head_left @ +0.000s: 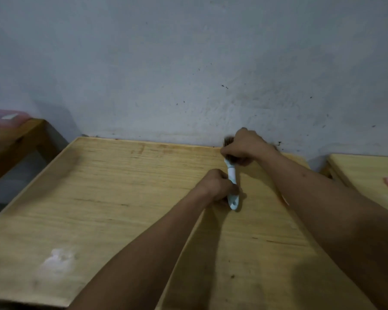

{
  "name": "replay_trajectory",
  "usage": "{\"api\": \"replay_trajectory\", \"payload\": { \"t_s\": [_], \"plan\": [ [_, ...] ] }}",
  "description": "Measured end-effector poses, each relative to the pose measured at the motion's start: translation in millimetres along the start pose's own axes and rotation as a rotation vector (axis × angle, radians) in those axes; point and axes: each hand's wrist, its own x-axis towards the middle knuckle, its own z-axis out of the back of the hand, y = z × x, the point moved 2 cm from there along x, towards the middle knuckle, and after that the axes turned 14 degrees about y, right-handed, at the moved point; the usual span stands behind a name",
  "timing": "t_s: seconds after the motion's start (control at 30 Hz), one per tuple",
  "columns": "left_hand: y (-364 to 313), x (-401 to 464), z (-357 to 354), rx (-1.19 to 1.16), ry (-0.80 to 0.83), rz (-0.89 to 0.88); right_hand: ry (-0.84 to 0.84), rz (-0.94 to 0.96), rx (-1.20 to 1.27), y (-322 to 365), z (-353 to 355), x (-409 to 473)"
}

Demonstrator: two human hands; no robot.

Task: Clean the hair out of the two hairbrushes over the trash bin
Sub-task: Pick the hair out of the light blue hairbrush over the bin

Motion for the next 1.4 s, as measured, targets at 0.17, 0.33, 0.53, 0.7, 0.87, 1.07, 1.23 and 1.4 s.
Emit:
{"api": "replay_trajectory", "payload": {
  "t_s": [0.17, 0.33, 0.53, 0.7, 0.87, 1.07, 1.23, 1.4],
  "plan": [
    [21.9, -42.2, 18.3, 0.021, -0.105, -0.076, -0.023, 0.082, 0.072, 31.6, -26.2, -26.8],
    [52.0, -103.6, 28.2, -0.15, -0.263, -0.136, 0.033, 0.236, 0.095, 73.9, -52.3, -78.5],
    [101.9, -185.3, 41.5, -0.226, -0.457, -0.203, 0.142, 0.365, 0.144, 121.9, -105.8, -133.6],
    [147.3, -239.0, 41.0, -0.232, -0.567, -0.194, 0.228, 0.444, 0.128, 146.7, -154.9, -166.6],
    [192.6, -281.8, 32.8, -0.271, -0.662, -0.17, 0.346, 0.544, 0.101, 167.2, -200.6, -200.8],
    [247.6, -337.7, 17.1, -0.308, -0.885, -0.158, 0.471, 0.679, 0.13, 192.7, -264.8, -230.0],
    [293.1, -373.6, 12.0, -0.466, -1.034, -0.048, 0.482, 0.787, 0.14, 207.4, -331.8, -247.3],
    [341.1, -395.1, 3.0, -0.553, -1.11, -0.013, 0.577, 0.89, 0.11, 210.4, -393.9, -246.3]
  ]
}}
